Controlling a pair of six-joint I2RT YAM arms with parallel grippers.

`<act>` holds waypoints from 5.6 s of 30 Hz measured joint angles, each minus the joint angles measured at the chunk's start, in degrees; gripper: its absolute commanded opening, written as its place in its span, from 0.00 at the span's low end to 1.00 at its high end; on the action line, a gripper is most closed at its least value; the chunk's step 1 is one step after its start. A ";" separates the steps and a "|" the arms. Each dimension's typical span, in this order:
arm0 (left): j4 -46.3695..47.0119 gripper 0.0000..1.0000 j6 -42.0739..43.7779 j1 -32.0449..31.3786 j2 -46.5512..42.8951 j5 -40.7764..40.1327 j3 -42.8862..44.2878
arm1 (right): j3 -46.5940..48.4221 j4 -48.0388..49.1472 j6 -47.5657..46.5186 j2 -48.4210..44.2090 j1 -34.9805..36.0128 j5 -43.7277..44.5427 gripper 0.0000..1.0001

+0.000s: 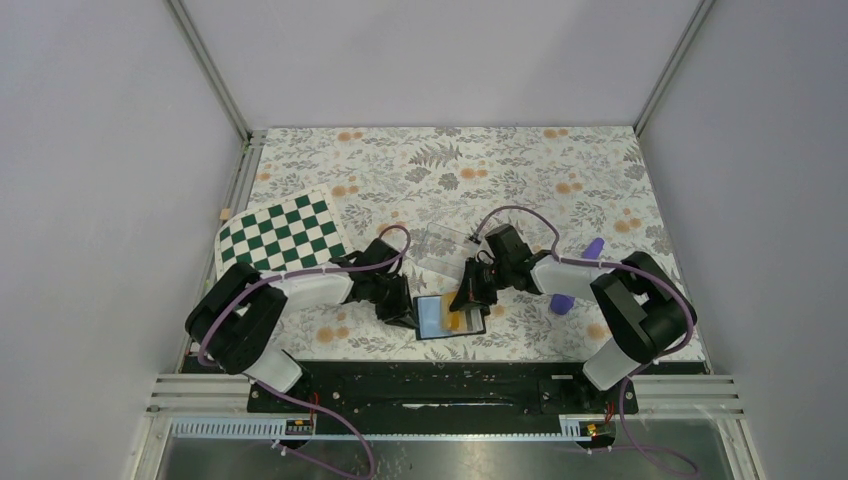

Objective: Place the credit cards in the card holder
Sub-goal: Insert the credit card into the card holder.

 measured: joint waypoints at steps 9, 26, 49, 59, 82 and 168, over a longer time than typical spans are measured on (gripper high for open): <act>-3.23 0.15 3.08 -0.09 1.99 -1.07 3.30 | 1.68 -9.49 -3.32 -1.25 0.02 1.75 0.00; -4.42 0.15 3.96 -1.46 3.30 -1.60 5.01 | 3.78 -9.31 -2.10 0.85 1.09 0.48 0.03; -4.66 0.15 4.15 -2.14 4.11 -1.73 5.95 | 13.27 -24.74 -7.72 3.10 5.77 9.38 0.55; -4.96 0.15 4.22 -2.69 5.09 -1.79 7.15 | 14.60 -30.38 -9.01 3.08 7.61 14.23 0.61; -6.12 0.15 4.44 -3.58 6.99 -1.81 9.44 | 19.43 -34.38 -9.49 8.04 11.82 14.38 0.67; 8.50 0.27 -2.82 -4.92 2.91 3.23 8.90 | 14.53 -34.49 -9.49 5.16 12.20 19.19 0.00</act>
